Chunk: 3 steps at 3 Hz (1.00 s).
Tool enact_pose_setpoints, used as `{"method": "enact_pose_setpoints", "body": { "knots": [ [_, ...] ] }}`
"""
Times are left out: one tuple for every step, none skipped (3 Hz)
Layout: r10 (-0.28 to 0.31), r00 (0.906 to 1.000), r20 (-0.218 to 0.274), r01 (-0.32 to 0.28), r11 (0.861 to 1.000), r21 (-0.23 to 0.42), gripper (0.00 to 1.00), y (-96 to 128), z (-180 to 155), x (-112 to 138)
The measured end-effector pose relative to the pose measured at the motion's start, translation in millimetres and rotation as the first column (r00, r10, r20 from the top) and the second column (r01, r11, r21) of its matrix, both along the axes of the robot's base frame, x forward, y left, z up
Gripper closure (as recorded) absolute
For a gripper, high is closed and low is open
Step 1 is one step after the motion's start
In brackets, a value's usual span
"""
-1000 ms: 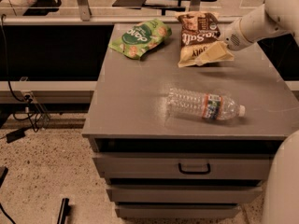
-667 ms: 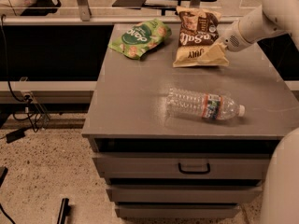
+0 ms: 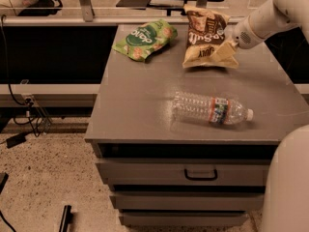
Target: Move brown chip bag near water bottle
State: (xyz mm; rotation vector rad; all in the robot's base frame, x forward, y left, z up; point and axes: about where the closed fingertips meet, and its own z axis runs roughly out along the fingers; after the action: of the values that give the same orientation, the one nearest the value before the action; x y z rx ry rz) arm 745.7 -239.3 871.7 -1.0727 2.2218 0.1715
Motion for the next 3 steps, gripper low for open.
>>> {"method": "enact_pose_setpoints", "body": {
  "knots": [
    [0.011,0.9998,0.016,-0.01,0.998,-0.058,1.0,-17,36,-8],
    [0.026,0.9985,0.047,-0.023,0.997,-0.072,1.0,-26,63,-16],
    [0.066,0.9935,0.093,-0.065,0.998,-0.017,1.0,-36,79,-29]
  ]
}}
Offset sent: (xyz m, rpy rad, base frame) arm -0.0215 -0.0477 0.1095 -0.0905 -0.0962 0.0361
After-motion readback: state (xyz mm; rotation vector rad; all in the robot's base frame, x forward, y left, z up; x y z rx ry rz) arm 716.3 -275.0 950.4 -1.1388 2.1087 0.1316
